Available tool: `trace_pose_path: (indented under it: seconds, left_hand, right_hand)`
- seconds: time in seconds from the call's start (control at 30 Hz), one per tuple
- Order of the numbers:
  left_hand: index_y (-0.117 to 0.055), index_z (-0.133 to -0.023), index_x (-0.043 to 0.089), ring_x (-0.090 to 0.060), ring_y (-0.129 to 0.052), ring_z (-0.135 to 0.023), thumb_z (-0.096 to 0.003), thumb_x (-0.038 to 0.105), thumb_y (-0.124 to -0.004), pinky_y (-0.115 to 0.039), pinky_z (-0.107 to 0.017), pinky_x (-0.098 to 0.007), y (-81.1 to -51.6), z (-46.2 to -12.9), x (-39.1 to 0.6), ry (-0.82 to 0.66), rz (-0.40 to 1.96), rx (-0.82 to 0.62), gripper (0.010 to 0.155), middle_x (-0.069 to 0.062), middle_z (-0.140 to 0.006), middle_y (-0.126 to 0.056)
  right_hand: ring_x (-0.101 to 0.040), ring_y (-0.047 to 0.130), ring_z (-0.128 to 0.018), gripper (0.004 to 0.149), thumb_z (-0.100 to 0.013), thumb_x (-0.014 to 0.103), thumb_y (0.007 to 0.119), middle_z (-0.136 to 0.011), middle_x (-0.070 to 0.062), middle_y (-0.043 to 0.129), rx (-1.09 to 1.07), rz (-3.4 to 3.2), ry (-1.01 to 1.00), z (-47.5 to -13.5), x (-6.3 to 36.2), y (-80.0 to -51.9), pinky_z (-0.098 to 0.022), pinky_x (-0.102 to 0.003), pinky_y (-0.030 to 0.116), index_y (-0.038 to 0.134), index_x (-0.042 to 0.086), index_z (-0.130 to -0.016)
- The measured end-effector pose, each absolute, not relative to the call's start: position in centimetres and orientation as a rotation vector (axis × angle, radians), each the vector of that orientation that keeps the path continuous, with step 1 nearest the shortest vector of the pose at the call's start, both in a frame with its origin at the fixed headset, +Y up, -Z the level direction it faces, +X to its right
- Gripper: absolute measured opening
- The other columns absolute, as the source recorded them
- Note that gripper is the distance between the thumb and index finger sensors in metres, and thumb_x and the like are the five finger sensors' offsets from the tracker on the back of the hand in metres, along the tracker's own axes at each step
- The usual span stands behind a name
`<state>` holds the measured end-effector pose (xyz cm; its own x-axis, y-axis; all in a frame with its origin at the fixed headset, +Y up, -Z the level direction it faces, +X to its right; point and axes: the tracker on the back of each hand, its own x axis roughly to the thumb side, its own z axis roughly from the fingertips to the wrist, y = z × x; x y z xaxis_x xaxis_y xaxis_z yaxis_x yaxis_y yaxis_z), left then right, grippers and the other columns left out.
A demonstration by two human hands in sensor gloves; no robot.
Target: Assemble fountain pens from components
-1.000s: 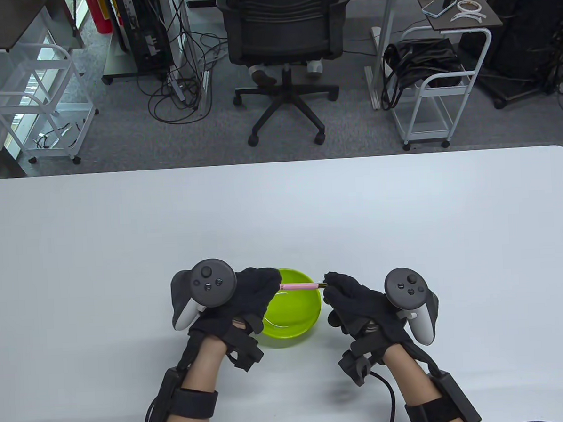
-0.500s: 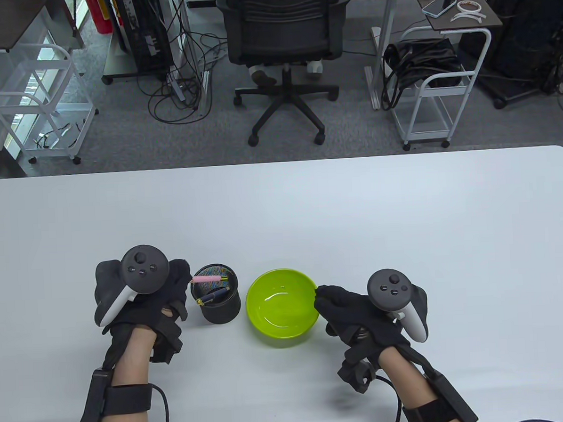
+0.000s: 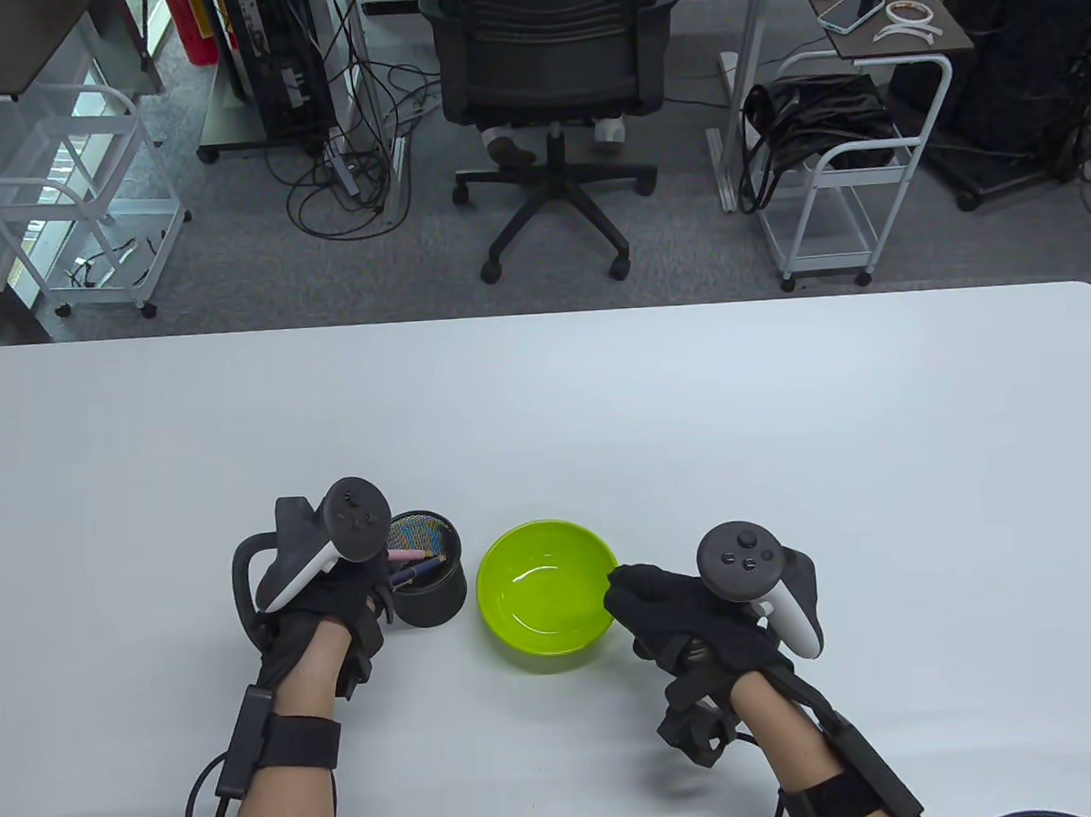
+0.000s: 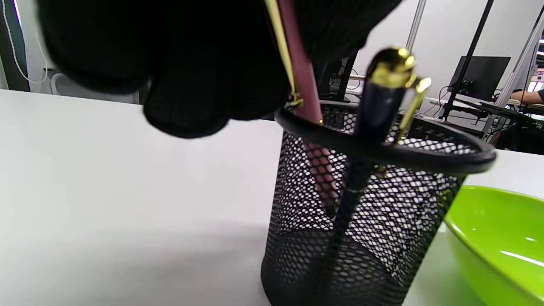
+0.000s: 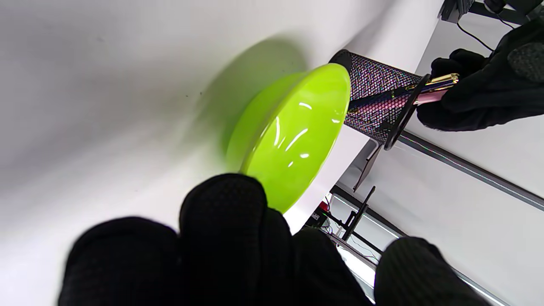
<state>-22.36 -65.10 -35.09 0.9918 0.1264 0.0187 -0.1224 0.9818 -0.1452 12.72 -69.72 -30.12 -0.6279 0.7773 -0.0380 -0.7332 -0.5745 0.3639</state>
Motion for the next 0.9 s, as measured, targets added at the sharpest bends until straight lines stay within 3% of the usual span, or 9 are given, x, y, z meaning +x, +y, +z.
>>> trace_pose_path:
  seconds: [0.33, 0.5, 0.7, 0.9]
  left_hand:
    - [-0.076, -0.095, 0.017, -0.029, -0.097, -0.06, -0.0524, 0.032, -0.069, -0.08, -0.046, -0.054, -64.9, -35.3, -22.5, -0.006, 0.118, -0.13, 0.046, -0.009, -0.084, -0.088]
    - [-0.076, -0.096, 0.014, -0.033, -0.094, -0.066, -0.0529, 0.04, -0.068, -0.077, -0.049, -0.056, -64.6, -35.0, -22.7, 0.025, 0.167, -0.103, 0.05, -0.013, -0.088, -0.085]
    - [-0.065, -0.103, 0.012, -0.044, -0.071, -0.09, -0.0533, 0.045, -0.067, -0.064, -0.06, -0.06, -63.8, -33.8, -21.7, -0.024, 0.208, -0.036, 0.059, -0.021, -0.105, -0.063]
    - [-0.052, -0.111, 0.016, -0.043, -0.037, -0.108, -0.0543, 0.043, -0.063, -0.042, -0.071, -0.064, -63.9, -32.0, -18.2, -0.148, 0.239, 0.044, 0.063, -0.015, -0.118, -0.043]
  right_hand:
    - [-0.032, 0.098, -0.047, 0.06, -0.047, 0.048, 0.073, -0.084, -0.021, 0.083, 0.163, 2.203, 0.399, -30.2, 12.7, -69.6, -0.029, -0.05, 0.086, 0.075, 0.011, -0.095]
    - [-0.032, 0.098, -0.046, 0.06, -0.047, 0.048, 0.075, -0.083, -0.021, 0.083, 0.158, 2.19, 0.357, -30.2, 12.9, -69.3, -0.029, -0.05, 0.086, 0.076, 0.011, -0.094]
    - [-0.031, 0.099, -0.045, 0.058, -0.046, 0.046, 0.078, -0.081, -0.019, 0.086, 0.144, 2.198, 0.253, -30.2, 13.4, -68.6, -0.028, -0.05, 0.086, 0.078, 0.011, -0.092]
    - [-0.03, 0.098, -0.051, 0.057, -0.044, 0.043, 0.082, -0.084, -0.015, 0.086, 0.136, 2.349, 0.086, -29.6, 13.4, -67.3, -0.033, -0.052, 0.085, 0.076, 0.015, -0.094]
